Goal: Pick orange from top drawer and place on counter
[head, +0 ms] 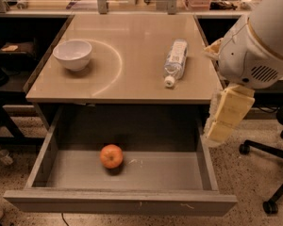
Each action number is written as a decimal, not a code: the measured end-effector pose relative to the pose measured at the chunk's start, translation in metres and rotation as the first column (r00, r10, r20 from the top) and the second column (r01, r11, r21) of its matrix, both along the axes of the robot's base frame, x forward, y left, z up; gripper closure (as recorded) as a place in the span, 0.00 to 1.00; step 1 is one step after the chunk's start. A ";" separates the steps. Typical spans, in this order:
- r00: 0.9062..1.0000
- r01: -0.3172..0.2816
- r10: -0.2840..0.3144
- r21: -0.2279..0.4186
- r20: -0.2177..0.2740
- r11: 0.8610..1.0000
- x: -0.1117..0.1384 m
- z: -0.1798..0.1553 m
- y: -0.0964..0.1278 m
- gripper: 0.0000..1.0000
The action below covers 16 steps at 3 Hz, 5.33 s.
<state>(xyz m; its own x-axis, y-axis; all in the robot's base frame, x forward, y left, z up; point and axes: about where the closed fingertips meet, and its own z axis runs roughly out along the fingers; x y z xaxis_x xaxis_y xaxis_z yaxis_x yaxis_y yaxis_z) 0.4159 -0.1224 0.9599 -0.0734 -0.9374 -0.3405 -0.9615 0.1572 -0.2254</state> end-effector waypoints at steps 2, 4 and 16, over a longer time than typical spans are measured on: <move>0.999 -0.036 0.033 0.127 0.026 0.991 0.017 -0.065 0.094 0.00; 0.998 0.027 -0.016 0.210 -0.052 0.977 0.012 -0.101 0.106 0.00; 0.999 0.000 0.013 0.418 -0.029 0.908 0.062 -0.317 0.220 0.00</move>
Offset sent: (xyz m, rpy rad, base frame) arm 0.0329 0.1448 -0.1109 0.1744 -0.0175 0.0672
